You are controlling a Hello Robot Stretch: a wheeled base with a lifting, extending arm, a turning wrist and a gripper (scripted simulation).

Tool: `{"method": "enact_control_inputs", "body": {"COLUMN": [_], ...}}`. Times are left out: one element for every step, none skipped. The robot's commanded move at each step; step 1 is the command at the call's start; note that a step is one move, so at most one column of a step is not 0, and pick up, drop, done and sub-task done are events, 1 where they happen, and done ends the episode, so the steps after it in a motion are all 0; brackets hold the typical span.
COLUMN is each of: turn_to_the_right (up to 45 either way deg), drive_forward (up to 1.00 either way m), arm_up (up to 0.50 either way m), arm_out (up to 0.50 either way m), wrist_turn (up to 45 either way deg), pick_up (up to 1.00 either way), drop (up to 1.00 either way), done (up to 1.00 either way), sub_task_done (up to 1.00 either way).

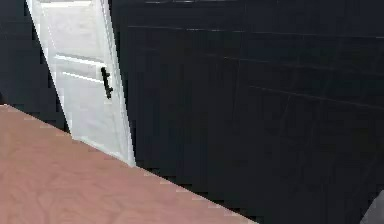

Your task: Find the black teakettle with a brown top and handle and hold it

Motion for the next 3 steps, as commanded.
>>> {"method": "enact_control_inputs", "body": {"turn_to_the_right": [-45.0,-45.0,-6.0], "drive_forward": [0.0,0.0,0.0], "arm_up": [0.0,0.0,0.0], "arm_out": [0.0,0.0,0.0], "wrist_turn": [0.0,0.0,0.0], "pick_up": [0.0,0.0,0.0], "drop": [0.0,0.0,0.0], "done": [0.0,0.0,0.0], "sub_task_done": [0.0,0.0,0.0]}}
